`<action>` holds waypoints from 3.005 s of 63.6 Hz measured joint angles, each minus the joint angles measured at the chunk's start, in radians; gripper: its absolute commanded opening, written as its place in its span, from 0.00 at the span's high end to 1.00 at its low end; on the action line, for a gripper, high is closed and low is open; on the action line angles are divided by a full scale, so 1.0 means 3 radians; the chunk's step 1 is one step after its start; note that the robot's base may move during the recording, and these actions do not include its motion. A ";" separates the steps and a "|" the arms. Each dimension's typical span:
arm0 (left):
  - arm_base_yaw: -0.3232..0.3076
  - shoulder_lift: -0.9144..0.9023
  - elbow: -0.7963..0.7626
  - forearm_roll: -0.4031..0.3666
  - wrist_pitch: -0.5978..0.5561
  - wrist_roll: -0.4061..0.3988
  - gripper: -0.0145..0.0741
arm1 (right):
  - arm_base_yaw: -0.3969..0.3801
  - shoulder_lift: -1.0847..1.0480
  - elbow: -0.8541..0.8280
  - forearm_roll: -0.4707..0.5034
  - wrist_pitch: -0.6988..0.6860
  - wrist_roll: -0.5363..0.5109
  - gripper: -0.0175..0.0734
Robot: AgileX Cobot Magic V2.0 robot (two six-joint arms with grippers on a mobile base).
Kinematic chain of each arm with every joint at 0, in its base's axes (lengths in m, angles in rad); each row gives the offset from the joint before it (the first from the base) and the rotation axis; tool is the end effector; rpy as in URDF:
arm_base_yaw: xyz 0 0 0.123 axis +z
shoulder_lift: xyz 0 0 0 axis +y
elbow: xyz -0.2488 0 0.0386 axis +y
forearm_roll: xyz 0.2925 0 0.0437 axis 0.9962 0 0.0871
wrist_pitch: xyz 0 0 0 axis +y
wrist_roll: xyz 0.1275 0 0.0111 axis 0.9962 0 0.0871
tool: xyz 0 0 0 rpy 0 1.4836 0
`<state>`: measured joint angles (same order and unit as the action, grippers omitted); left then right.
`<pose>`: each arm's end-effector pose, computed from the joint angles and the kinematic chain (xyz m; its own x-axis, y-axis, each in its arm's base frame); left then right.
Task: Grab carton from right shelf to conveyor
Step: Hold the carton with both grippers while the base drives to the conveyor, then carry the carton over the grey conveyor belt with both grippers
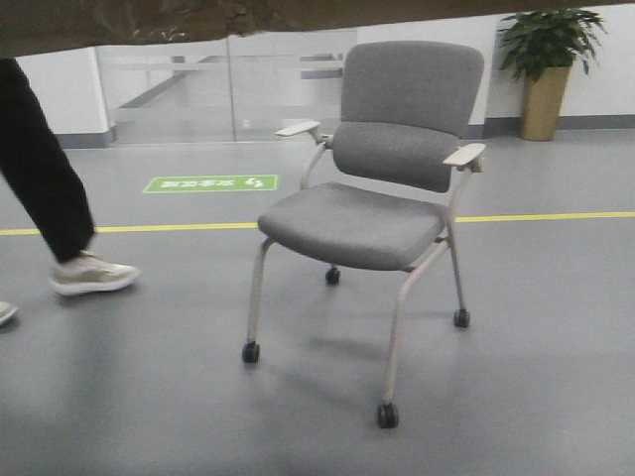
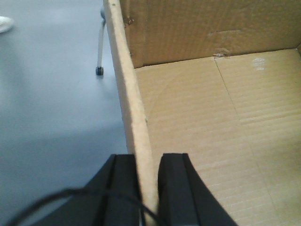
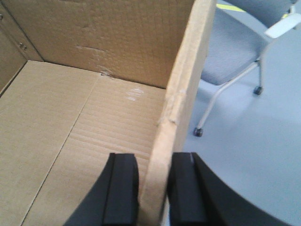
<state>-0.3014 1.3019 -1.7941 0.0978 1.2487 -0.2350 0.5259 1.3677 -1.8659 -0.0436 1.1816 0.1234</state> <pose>0.2979 -0.0802 0.4709 -0.6249 -0.0169 -0.7805 0.1017 0.9895 -0.1029 0.2876 0.1609 0.4808 -0.5330 -0.1862 -0.8254 -0.4183 0.9059 0.0658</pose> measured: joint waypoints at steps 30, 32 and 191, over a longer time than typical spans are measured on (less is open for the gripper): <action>0.0000 0.0000 0.0000 0.0013 0.0000 0.0000 0.85 | 0.0000 0.0002 0.0000 0.0000 -0.0004 0.0000 0.88; 0.0000 0.0000 0.0000 0.0013 0.0000 0.0000 0.85 | 0.0000 0.0002 0.0000 0.0000 -0.0004 0.0000 0.88; 0.0000 0.0000 0.0000 0.0026 -0.0006 0.0000 0.85 | 0.0000 0.0007 0.0000 0.0006 -0.0004 0.0001 0.88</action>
<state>-0.3014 1.3019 -1.7941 0.1056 1.2470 -0.2350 0.5259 1.3698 -1.8659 -0.0417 1.1802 0.1236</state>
